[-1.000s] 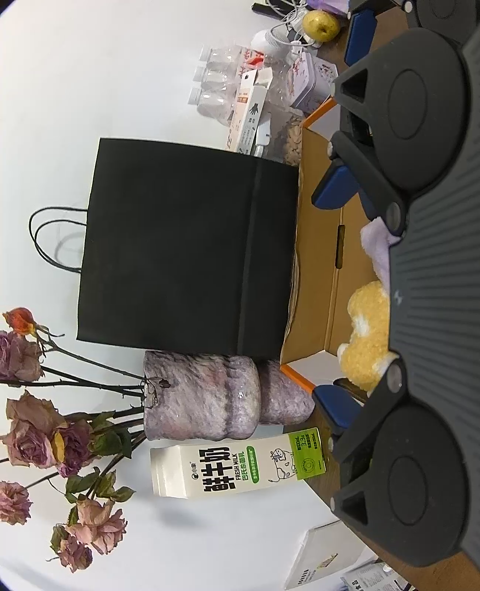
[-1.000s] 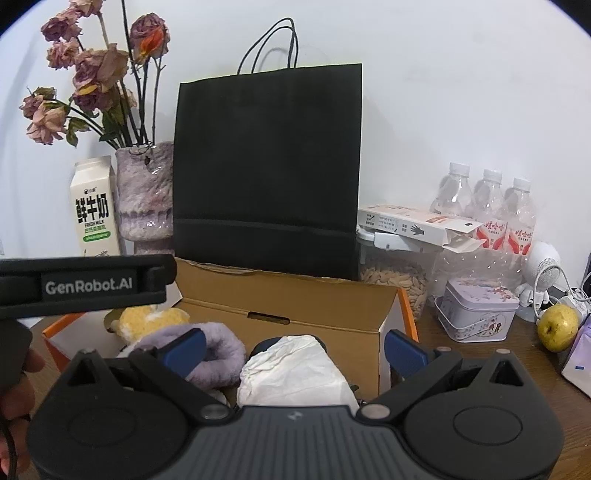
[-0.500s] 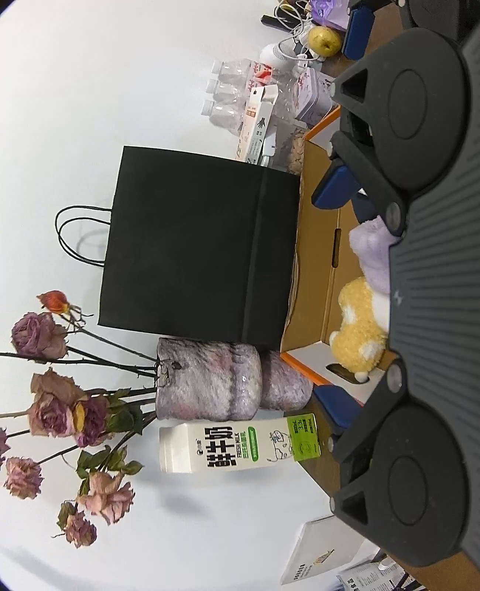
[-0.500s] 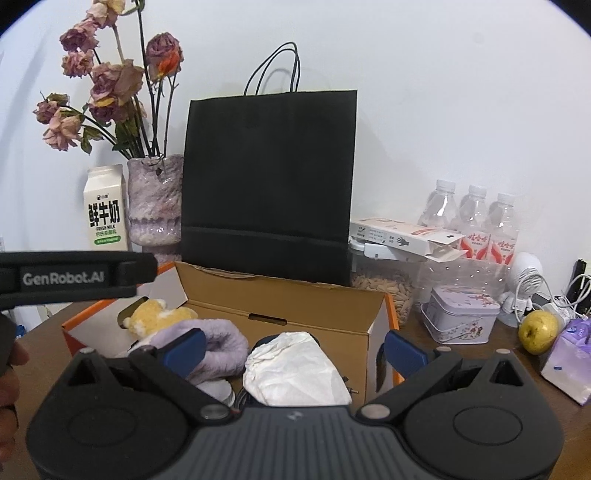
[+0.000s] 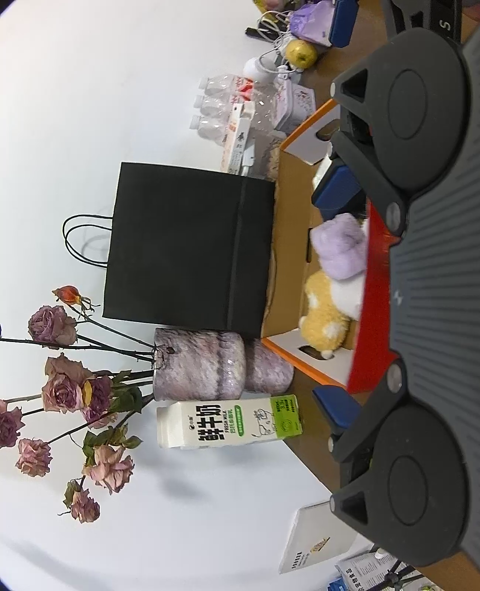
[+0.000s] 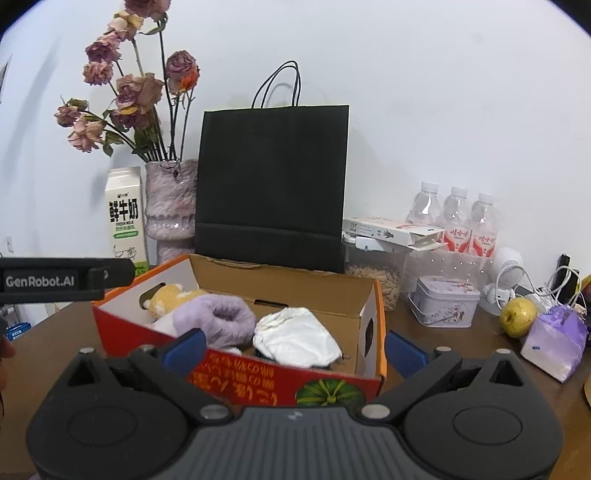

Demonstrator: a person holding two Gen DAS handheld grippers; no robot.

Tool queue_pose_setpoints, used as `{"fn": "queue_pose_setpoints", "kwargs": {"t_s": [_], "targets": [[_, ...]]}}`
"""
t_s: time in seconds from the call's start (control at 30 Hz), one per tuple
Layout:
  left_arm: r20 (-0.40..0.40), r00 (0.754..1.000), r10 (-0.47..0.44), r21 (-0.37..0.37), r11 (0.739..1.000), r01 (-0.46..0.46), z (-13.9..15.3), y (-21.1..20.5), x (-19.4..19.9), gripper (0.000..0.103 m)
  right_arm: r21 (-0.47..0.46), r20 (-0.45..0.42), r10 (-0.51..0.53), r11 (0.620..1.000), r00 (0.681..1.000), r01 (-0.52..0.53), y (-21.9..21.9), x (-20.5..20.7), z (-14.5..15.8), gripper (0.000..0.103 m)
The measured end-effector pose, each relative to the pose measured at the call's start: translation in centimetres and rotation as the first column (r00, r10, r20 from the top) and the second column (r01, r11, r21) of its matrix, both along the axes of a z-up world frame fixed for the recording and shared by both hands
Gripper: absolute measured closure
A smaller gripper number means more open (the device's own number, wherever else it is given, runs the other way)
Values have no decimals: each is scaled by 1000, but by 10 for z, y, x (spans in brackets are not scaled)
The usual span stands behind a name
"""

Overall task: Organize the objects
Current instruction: 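Move both tools back over the purple pouch and clear bag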

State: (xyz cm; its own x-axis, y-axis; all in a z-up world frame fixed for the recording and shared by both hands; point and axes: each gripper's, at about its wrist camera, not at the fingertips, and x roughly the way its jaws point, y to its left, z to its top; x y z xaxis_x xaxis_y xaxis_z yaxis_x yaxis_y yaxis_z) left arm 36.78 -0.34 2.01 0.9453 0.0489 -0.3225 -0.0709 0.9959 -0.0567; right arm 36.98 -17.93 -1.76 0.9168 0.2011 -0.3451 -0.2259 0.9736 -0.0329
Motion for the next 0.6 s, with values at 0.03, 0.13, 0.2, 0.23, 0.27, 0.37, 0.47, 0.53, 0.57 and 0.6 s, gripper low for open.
{"fn": "queue_pose_setpoints", "kwargs": {"t_s": [0.03, 0.13, 0.2, 0.23, 0.27, 0.37, 0.47, 0.53, 0.57, 0.6], "targets": [[-1, 1000, -7, 2, 1000, 7, -2, 0, -5, 0, -3, -2, 2, 1000, 1000, -2, 0, -4, -1, 0], [-6, 1000, -14, 16, 1000, 14, -6, 0, -18, 0, -8, -5, 8, 1000, 1000, -8, 0, -16, -5, 0], [-9, 1000, -14, 24, 1000, 14, -8, 0, -25, 0, -11, -6, 12, 1000, 1000, -12, 0, -24, -7, 0], [-13, 1000, -12, 29, 1000, 13, -9, -1, -28, 0, -12, -6, 13, 1000, 1000, -13, -1, -28, -7, 0], [-15, 1000, -14, 29, 999, 15, -10, -1, -31, 0, -11, -6, 12, 1000, 1000, -12, -3, -33, -9, 0], [-26, 999, -21, 32, 999, 22, -14, -2, -40, 0, -5, -10, 8, 1000, 1000, -8, -8, -46, -12, 0], [-39, 999, -26, 28, 999, 27, -17, -2, -49, 0, 4, -14, 2, 1000, 1000, -2, -15, -57, -13, 0], [-52, 998, -29, 21, 999, 30, -18, -2, -56, 0, 10, -17, 1, 1000, 1000, -1, -20, -65, -15, 0], [-55, 998, -31, 14, 999, 32, -18, -1, -59, 0, 11, -19, 1, 1000, 1000, -1, -22, -68, -16, 0], [-57, 998, -35, 6, 999, 36, -18, 0, -61, 0, 12, -20, 0, 1000, 1000, 1, -24, -71, -16, 0]]}}
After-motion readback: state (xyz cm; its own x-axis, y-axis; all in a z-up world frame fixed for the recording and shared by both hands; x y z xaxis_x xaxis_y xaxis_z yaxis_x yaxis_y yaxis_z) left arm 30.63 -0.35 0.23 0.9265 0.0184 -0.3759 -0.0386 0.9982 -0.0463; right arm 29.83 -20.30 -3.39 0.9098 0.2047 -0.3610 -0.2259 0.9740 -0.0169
